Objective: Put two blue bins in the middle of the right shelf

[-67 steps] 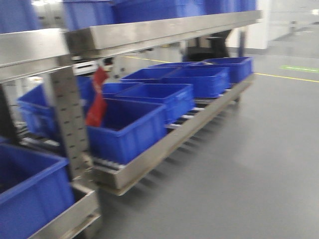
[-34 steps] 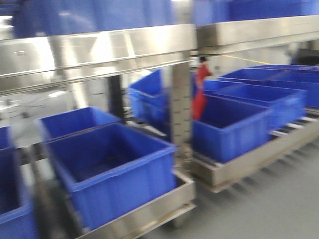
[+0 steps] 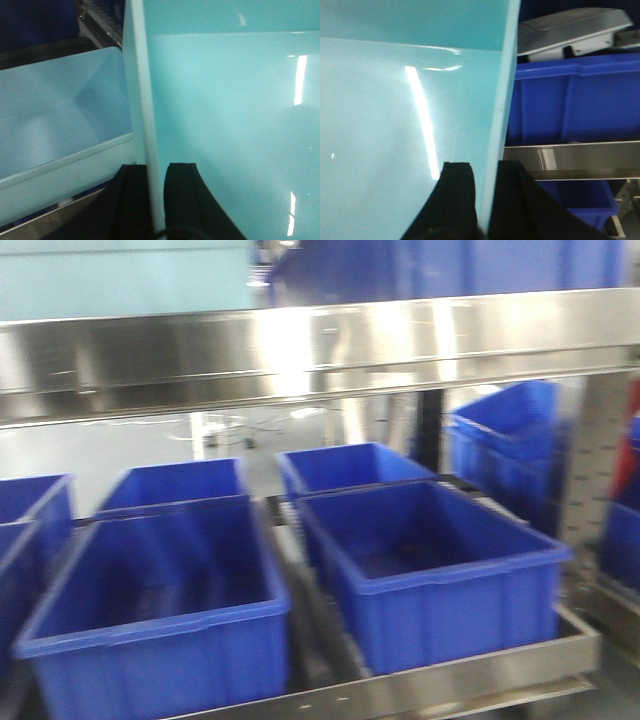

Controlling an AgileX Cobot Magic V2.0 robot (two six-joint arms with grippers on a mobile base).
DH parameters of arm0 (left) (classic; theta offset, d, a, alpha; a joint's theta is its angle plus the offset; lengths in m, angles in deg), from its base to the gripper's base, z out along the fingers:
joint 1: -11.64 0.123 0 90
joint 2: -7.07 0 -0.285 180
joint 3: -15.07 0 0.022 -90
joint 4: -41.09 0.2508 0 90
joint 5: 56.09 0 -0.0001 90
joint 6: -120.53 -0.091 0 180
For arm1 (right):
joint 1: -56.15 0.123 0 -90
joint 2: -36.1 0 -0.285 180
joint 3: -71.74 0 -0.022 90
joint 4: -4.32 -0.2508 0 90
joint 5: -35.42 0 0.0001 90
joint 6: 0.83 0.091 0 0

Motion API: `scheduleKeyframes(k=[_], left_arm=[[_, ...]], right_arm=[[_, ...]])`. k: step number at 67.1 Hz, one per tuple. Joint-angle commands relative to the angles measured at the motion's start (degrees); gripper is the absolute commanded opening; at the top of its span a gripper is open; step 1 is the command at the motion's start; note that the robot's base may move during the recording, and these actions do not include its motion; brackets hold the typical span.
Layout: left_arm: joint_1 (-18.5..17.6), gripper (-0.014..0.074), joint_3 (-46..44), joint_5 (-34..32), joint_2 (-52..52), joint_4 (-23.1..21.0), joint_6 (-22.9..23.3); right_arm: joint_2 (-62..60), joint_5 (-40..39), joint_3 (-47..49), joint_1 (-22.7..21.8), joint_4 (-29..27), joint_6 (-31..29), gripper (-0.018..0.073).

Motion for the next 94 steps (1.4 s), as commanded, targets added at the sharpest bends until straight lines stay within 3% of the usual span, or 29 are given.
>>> scheduleKeyframes(k=[1,94], left_arm=[[-0.3,-0.0111,-0.7,-2.7,0.9,-1.3,-0.6],[-0.3,-0.0111,-0.7,-2.7,0.9,-1.3,-0.6]], right_arm=[[-0.7,-2.5,0.7,-0.1,-0.3,-1.0,-0.0153],[-0.7,-2.5,0.7,-0.1,-0.3,-1.0,-0.0153]])
